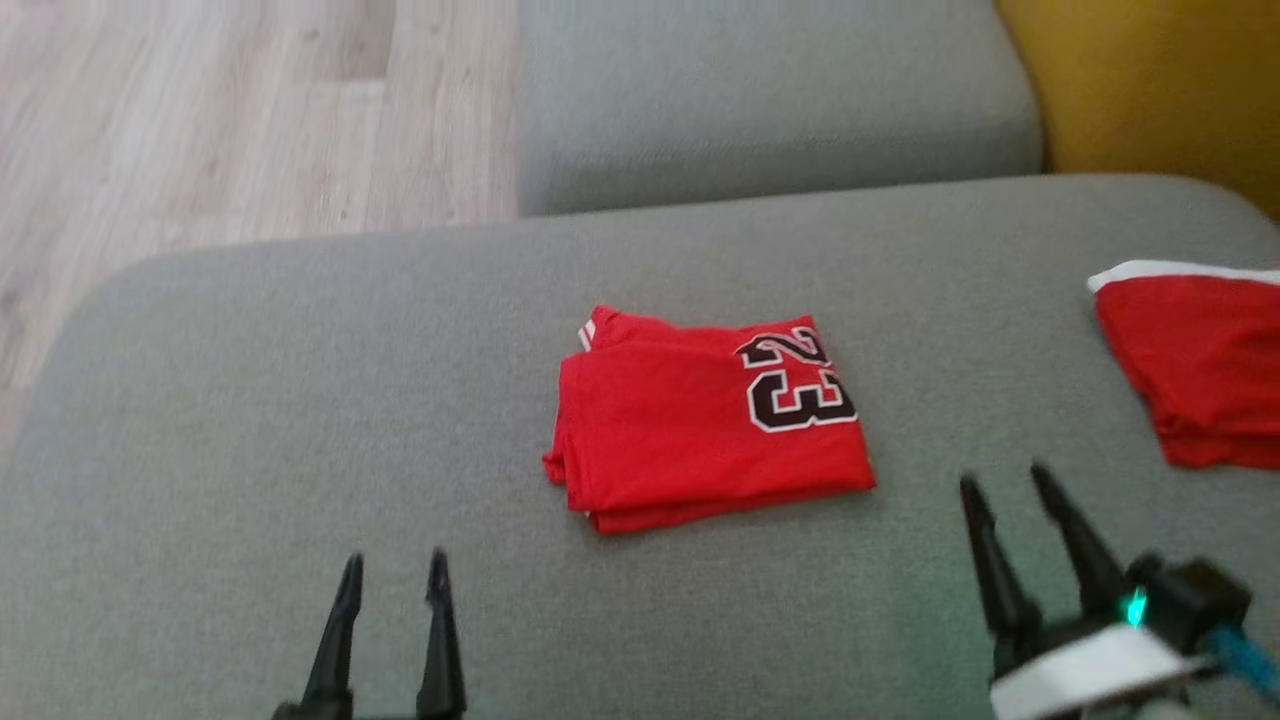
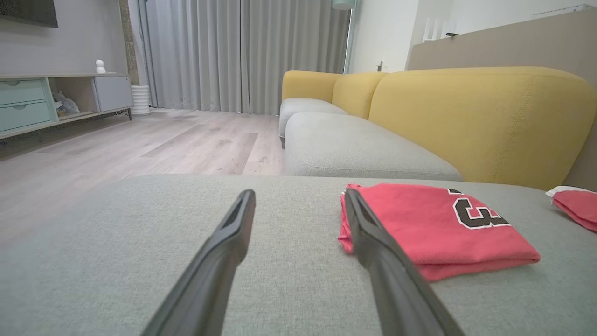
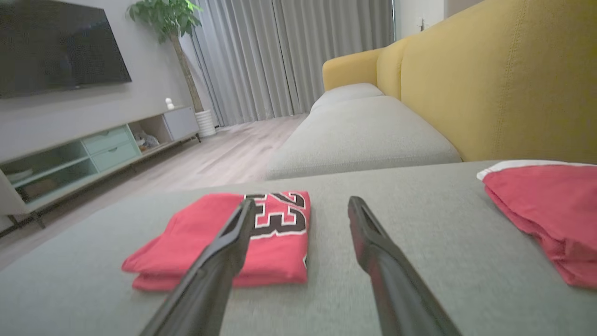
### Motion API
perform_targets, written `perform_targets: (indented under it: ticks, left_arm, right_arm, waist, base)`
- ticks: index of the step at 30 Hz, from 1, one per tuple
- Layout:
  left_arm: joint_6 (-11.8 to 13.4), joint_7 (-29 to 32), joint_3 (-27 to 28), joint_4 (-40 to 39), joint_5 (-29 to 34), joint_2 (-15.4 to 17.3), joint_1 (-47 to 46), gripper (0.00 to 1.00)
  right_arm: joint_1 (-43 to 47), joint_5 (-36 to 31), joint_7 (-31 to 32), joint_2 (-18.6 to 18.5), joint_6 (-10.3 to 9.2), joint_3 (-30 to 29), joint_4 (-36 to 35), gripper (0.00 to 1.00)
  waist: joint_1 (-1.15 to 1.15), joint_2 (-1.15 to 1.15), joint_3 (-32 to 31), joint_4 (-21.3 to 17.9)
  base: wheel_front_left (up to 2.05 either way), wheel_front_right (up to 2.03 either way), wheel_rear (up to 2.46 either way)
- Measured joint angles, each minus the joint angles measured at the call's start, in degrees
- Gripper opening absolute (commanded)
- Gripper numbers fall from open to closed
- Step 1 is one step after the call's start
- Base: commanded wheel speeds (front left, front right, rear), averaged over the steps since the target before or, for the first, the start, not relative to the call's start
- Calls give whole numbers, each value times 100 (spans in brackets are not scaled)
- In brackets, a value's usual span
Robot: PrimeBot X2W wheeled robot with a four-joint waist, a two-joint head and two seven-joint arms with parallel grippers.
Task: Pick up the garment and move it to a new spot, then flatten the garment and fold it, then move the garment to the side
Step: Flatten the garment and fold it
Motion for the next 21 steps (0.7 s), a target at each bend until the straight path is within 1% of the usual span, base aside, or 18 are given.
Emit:
perform_targets:
  ticks: [4, 9, 16, 21]
  left_arm:
    - [1, 1, 119, 16, -102, 1, 311, 100]
    - [-16, 1, 155, 32, -164, 3, 560, 100]
    - [-52, 1, 223, 68, -163, 4, 572, 100]
    - [-54, 1, 226, 108, -157, 4, 573, 100]
  right_arm:
    - [460, -378, 0, 34, 0, 26, -2, 100]
    - [645, -746, 0, 196, 0, -7, -9, 100]
    - [680, -921, 0, 302, 0, -54, -15, 100]
    - [693, -973, 0, 308, 0, -80, -21, 100]
  waist:
    - [-1, 0, -192, -62]
    - [0, 0, -374, -89]
    - [1, 0, -482, -53]
    - [1, 0, -507, -5]
  base:
    - [0, 0, 0]
    - [0, 0, 0]
    - [0, 0, 0]
    - [0, 0, 0]
